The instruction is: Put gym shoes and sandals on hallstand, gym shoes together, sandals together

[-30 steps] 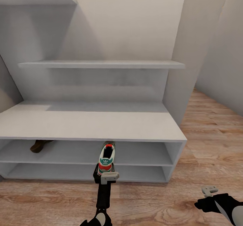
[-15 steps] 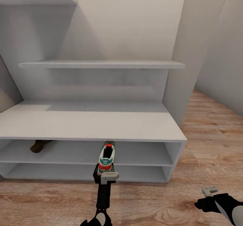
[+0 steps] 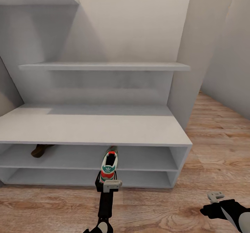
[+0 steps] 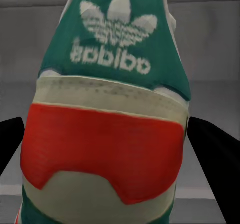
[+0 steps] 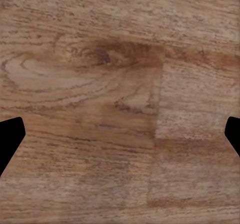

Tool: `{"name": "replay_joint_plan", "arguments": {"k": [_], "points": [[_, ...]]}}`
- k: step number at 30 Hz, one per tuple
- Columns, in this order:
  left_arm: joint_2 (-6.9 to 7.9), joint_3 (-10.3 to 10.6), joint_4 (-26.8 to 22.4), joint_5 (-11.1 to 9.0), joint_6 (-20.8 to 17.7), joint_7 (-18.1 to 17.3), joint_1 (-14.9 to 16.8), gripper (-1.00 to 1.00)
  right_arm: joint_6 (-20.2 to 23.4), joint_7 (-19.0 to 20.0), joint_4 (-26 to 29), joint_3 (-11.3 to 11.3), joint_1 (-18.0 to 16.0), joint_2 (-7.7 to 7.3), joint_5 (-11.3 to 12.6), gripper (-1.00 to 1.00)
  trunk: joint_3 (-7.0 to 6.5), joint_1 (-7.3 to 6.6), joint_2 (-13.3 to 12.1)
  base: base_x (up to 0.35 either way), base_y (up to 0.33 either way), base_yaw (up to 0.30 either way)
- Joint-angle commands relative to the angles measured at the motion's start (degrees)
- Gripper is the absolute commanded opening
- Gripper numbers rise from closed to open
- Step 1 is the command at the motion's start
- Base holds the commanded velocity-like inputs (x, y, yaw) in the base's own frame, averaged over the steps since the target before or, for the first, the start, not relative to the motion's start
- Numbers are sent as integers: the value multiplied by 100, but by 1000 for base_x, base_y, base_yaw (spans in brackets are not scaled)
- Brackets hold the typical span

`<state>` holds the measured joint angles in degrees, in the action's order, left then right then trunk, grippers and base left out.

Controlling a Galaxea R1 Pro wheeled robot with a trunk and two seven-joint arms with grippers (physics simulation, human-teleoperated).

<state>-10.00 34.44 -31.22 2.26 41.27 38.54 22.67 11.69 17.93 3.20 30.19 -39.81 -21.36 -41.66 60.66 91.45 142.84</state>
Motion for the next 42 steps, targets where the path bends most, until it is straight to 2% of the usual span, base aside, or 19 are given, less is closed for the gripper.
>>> {"name": "replay_joint_plan", "arguments": {"k": [1, 42], "points": [[0, 1, 10, 2, 1, -4, 0, -100, 0, 0, 2, 2, 0, 0, 0, 100, 0, 0, 0, 0, 0, 0], [0, 1, 49, 2, 3, -13, 0, -100, 0, 0, 0, -1, 1, 0, 0, 100, 0, 0, 0, 45, 0, 0]]}}
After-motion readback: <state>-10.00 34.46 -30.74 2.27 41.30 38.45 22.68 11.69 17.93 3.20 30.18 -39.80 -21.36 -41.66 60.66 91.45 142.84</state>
